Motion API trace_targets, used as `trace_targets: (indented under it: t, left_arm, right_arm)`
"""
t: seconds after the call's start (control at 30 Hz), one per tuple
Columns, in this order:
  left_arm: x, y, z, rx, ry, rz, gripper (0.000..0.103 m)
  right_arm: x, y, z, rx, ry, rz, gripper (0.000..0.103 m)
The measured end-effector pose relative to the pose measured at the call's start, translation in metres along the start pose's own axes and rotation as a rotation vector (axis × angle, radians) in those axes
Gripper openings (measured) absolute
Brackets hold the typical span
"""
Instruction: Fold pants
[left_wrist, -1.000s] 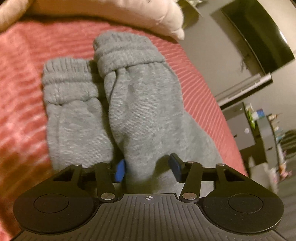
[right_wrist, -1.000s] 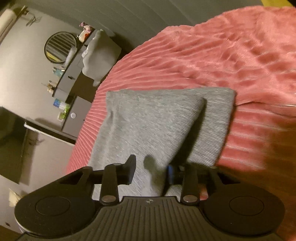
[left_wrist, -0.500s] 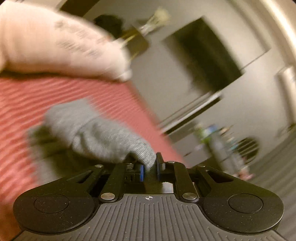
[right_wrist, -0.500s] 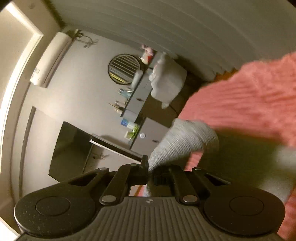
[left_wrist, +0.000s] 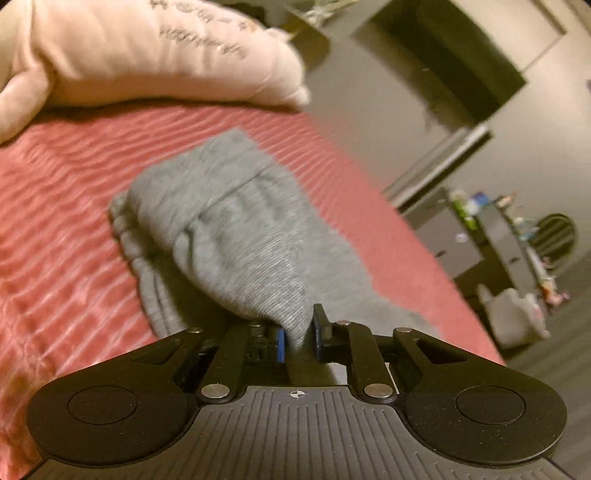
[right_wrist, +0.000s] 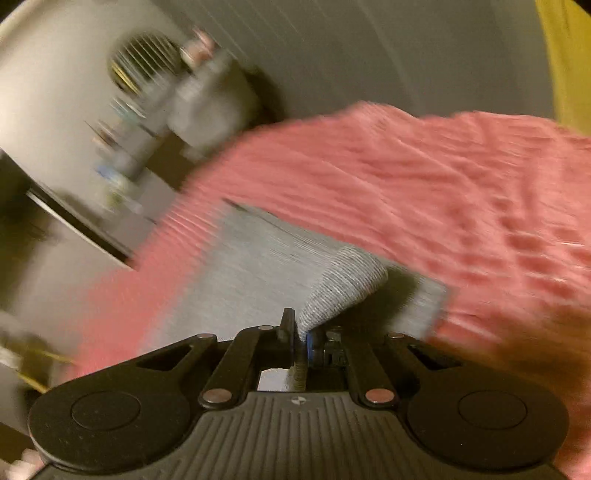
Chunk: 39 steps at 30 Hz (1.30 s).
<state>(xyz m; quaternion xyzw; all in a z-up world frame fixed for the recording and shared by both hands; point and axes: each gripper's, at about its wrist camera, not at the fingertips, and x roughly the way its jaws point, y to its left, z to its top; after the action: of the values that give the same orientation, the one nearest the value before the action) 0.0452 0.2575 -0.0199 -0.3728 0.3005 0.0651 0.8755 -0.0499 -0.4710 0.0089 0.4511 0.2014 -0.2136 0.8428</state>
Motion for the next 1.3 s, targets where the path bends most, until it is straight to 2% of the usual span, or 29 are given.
trace_targets:
  t: [0.03, 0.07, 0.13, 0.2, 0.23, 0.27, 0.3, 0.33, 0.37, 0.4, 0.47, 0.53, 0.6, 0.67, 0.73, 0.8, 0.87, 0.93, 1.0, 1.03, 1.1, 1.13, 1.2, 1.23, 1.27, 1.3]
  left_arm:
    - [-0.003, 0.003, -0.003, 0.001, 0.004, 0.008, 0.016]
    - [-0.001, 0.008, -0.006, -0.004, 0.017, 0.034, 0.016]
    - [0.010, 0.022, -0.014, -0.028, 0.088, 0.130, 0.018]
    - [0.011, 0.027, -0.018, -0.039, 0.092, 0.140, 0.025]
    - [0.007, 0.025, -0.017, -0.052, 0.073, 0.146, 0.029]
    - [0.001, 0.022, -0.016, -0.056, 0.057, 0.158, 0.038]
    - [-0.005, 0.019, -0.014, -0.055, 0.031, 0.179, 0.050]
    - [-0.013, 0.014, -0.010, -0.049, -0.009, 0.212, 0.063]
    - [-0.021, 0.010, -0.008, -0.039, -0.055, 0.252, 0.069]
    - [-0.028, 0.002, -0.006, -0.014, -0.108, 0.292, 0.074]
    - [-0.044, -0.020, -0.006, 0.092, -0.200, 0.347, 0.075]
    - [-0.048, -0.045, -0.010, 0.196, -0.238, 0.330, 0.082]
    - [-0.036, -0.068, -0.017, 0.259, -0.205, 0.280, 0.085]
    - [-0.016, -0.093, -0.030, 0.317, -0.142, 0.217, 0.085]
    - [0.010, -0.125, -0.046, 0.393, -0.066, 0.157, 0.085]
    - [0.036, -0.153, -0.067, 0.487, -0.025, 0.117, 0.085]
    - [0.064, -0.182, -0.087, 0.601, 0.012, 0.111, 0.085]
    - [0.087, -0.199, -0.103, 0.657, 0.017, 0.138, 0.085]
    - [0.106, -0.205, -0.111, 0.685, 0.030, 0.135, 0.085]
    - [0.115, -0.202, -0.111, 0.701, 0.031, 0.171, 0.085]
    - [0.130, -0.188, -0.108, 0.741, 0.023, 0.249, 0.086]
    - [0.131, -0.181, -0.105, 0.760, 0.005, 0.261, 0.091]
    - [0.122, -0.166, -0.095, 0.779, -0.026, 0.251, 0.093]
    - [0.119, -0.155, -0.089, 0.801, -0.048, 0.298, 0.093]
    - [0.115, -0.142, -0.084, 0.816, -0.069, 0.340, 0.095]
    - [0.109, -0.125, -0.073, 0.797, -0.076, 0.345, 0.097]
  right_arm:
    - [-0.005, -0.004, 0.001, 0.008, -0.019, 0.016, 0.006]
    - [-0.006, -0.006, 0.000, -0.004, -0.029, -0.014, 0.006]
    - [0.000, -0.009, -0.004, -0.058, 0.003, -0.156, 0.006]
    - [0.013, -0.016, -0.011, -0.123, 0.076, -0.323, 0.006]
    - [0.011, -0.017, -0.013, -0.131, 0.068, -0.315, 0.006]
    - [0.007, -0.015, -0.012, -0.127, 0.050, -0.319, 0.010]
    - [0.004, -0.012, -0.011, -0.127, 0.030, -0.344, 0.020]
    - [-0.001, -0.007, -0.009, -0.132, 0.005, -0.384, 0.025]
    - [-0.004, -0.001, -0.007, -0.147, -0.021, -0.443, 0.037]
    - [-0.010, 0.007, -0.007, -0.179, -0.054, -0.493, 0.045]
    - [-0.020, 0.026, -0.007, -0.252, -0.124, -0.525, 0.047]
    - [-0.023, 0.052, -0.014, -0.321, -0.179, -0.491, 0.050]
    - [-0.013, 0.084, -0.031, -0.393, -0.165, -0.409, 0.059]
    - [0.010, 0.122, -0.064, -0.498, -0.091, -0.299, 0.059]
    - [0.038, 0.166, -0.111, -0.633, 0.018, -0.171, 0.059]
    - [0.061, 0.208, -0.168, -0.764, 0.126, -0.026, 0.059]
    - [0.077, 0.246, -0.221, -0.876, 0.195, 0.090, 0.059]
    - [0.088, 0.273, -0.260, -0.943, 0.224, 0.175, 0.059]
    - [0.104, 0.289, -0.283, -0.980, 0.250, 0.201, 0.060]
    - [0.112, 0.293, -0.290, -0.999, 0.265, 0.201, 0.060]
    - [0.133, 0.291, -0.301, -1.075, 0.282, 0.182, 0.069]
    - [0.140, 0.285, -0.301, -1.133, 0.267, 0.183, 0.069]
    - [0.133, 0.271, -0.294, -1.213, 0.238, 0.251, 0.071]
    - [0.132, 0.263, -0.285, -1.248, 0.218, 0.247, 0.071]
    - [0.132, 0.250, -0.268, -1.259, 0.193, 0.217, 0.087]
    - [0.137, 0.236, -0.245, -1.228, 0.170, 0.156, 0.099]
